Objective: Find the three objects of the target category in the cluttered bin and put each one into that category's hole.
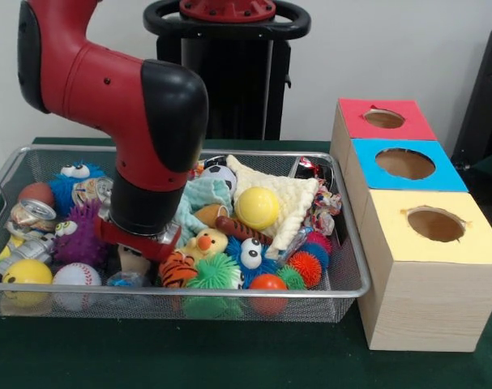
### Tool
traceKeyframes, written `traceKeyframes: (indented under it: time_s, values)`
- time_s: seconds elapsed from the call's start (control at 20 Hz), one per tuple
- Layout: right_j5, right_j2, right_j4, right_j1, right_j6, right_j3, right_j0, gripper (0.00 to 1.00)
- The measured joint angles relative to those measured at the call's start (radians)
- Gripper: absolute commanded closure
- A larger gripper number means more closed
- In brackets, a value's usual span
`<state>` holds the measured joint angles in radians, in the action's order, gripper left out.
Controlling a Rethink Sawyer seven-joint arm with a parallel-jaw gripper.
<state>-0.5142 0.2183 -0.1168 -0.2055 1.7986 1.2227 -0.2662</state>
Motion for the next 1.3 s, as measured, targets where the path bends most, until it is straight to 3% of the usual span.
traceKeyframes:
  time_s: [0.35, 1.0, 1.05, 1.3]
  values:
    - [0.02, 0.008, 0.0, 0.017, 0.0, -0.042, 0.006, 0.0]
    - [-0.041, -0.038, 0.001, 0.013, 0.0, -0.06, -0.035, 0.0]
    - [-0.052, -0.051, 0.008, 0.017, 0.0, -0.067, -0.038, 1.0]
    - [-0.08, -0.055, 0.011, 0.021, 0.0, -0.08, -0.042, 1.0]
